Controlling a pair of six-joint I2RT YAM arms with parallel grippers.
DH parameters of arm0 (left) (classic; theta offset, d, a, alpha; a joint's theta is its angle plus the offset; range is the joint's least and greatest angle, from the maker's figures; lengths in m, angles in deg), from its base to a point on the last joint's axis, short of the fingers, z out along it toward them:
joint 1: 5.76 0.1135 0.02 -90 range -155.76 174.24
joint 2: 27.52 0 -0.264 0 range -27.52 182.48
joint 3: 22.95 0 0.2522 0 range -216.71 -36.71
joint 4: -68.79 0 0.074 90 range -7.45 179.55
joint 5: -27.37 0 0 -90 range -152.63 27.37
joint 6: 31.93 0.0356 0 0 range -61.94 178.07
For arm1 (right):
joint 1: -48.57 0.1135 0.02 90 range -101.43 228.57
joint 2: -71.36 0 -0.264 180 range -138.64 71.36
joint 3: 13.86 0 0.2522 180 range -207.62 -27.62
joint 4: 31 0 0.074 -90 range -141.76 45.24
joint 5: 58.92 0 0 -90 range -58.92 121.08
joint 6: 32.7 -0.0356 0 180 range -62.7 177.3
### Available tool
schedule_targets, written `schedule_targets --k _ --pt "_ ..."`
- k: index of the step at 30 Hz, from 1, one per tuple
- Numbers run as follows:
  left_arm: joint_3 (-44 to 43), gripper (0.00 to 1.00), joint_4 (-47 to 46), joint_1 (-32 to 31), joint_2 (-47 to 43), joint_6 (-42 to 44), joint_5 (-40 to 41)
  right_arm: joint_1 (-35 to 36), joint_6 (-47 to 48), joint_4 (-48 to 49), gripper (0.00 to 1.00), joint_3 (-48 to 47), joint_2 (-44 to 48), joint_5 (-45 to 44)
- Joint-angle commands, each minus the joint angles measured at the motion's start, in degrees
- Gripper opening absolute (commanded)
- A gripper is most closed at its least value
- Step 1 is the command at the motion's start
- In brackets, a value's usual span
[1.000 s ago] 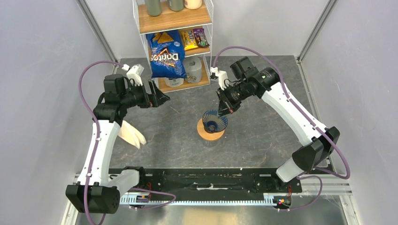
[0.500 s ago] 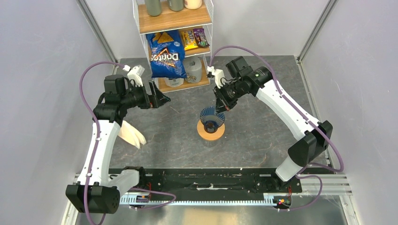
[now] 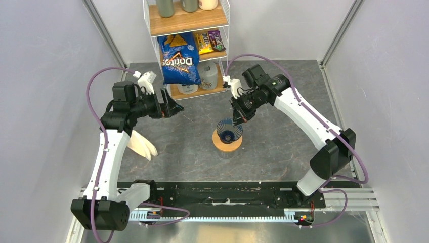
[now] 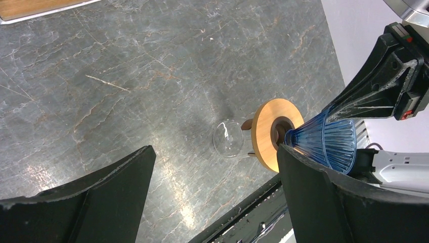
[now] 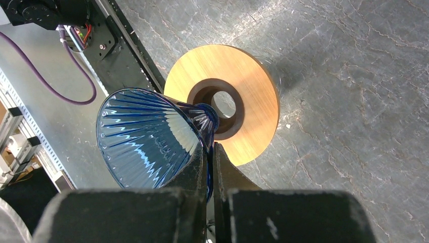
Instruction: Place the coffee filter in the dripper
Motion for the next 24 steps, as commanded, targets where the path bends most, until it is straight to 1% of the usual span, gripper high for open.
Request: schedule_targets --k 1,10,24 --pt "-1.1 0.98 -0.2 0.2 -0.1 -0.2 -1.3 0.1 0.4 2.7 0.00 0.2 -0.7 0.1" --pt "-1.1 0.98 0.2 0.2 -0.4 0.2 -1.1 0.1 0.1 4.1 0.00 0.8 -2.0 -0.1" --pt "-0.6 0.98 0.1 0.2 -0.4 0.0 -1.2 0.1 -0.6 5.4 0.00 0.4 -2.3 2.5"
